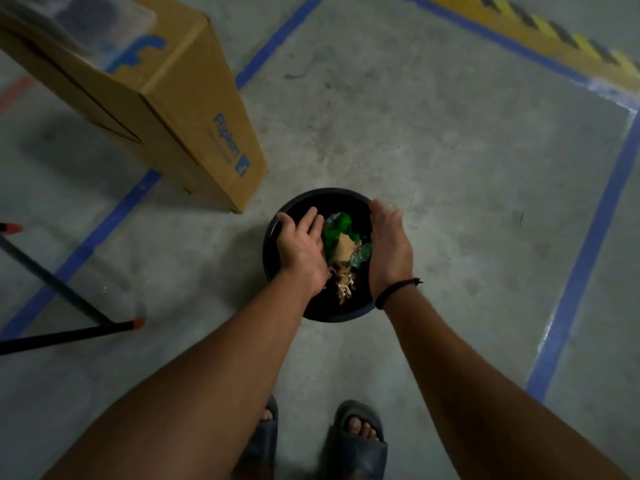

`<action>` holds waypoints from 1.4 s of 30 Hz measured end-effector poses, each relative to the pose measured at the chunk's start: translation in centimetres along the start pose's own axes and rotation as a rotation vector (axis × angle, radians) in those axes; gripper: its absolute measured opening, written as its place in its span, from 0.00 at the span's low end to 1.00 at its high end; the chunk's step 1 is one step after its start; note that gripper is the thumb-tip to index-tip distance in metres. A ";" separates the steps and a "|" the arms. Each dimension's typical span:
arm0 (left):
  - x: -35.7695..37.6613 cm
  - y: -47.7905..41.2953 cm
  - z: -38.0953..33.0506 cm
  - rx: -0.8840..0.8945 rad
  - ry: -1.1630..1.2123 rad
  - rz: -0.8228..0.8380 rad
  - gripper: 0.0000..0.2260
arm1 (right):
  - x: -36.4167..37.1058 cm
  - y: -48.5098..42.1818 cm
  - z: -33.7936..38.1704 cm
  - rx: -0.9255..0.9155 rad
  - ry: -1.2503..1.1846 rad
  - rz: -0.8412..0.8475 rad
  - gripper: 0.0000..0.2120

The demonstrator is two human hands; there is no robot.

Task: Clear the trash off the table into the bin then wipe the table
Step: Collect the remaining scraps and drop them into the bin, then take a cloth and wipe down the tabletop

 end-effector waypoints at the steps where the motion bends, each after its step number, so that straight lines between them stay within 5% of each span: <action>1: 0.4 0.6 0.0 -0.027 0.029 0.017 0.34 | 1.6 1.0 0.2 -0.031 0.096 0.064 0.27; 4: 2.1 2.1 -0.6 -0.095 0.182 0.123 0.35 | 5.4 3.8 -0.2 -0.288 0.596 0.182 0.23; 7: 2.6 3.5 -1.8 -0.090 0.145 0.139 0.37 | 5.6 4.5 -1.0 -0.576 0.894 0.394 0.31; 9: 2.2 4.7 -2.7 -0.126 0.158 0.099 0.38 | 3.7 3.4 -1.4 -0.460 0.997 0.416 0.40; 11: 2.2 6.3 -4.2 -0.097 0.250 0.099 0.37 | 2.8 2.8 -0.4 -0.258 1.068 0.312 0.36; 14: 2.9 9.3 -6.6 -0.015 0.298 0.059 0.35 | 4.6 5.1 4.4 -0.168 0.742 0.162 0.28; 17: 5.0 13.4 -7.5 -0.006 0.246 0.061 0.35 | 8.0 9.3 10.0 -0.311 0.600 0.195 0.29; 22: 8.9 22.4 -11.3 0.048 0.224 0.047 0.37 | 10.7 14.4 15.8 -0.347 0.722 0.170 0.32; 25: 10.1 29.2 -14.1 0.063 0.252 0.079 0.36 | 10.2 16.2 19.5 -0.225 0.814 0.113 0.44; 29: 10.1 38.0 -18.5 0.164 0.272 0.085 0.35 | 10.8 22.4 26.6 -0.244 0.764 0.085 0.28; 38: 5.8 57.1 -28.2 0.569 0.204 0.078 0.29 | 22.6 41.2 36.7 -0.364 0.359 0.320 0.17; 42: -0.8 64.4 -33.1 0.747 0.288 -0.004 0.27 | 29.6 48.9 36.2 -0.369 0.307 0.487 0.22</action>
Point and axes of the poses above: each hand's wrist, its own y-axis away from the middle knuckle, its own x-axis out of the palm, z = x × y, the point moved 4 cm from there along -y, towards the middle knuckle, and after that the axes turned 6 degrees about -z, right-handed, at the moved point
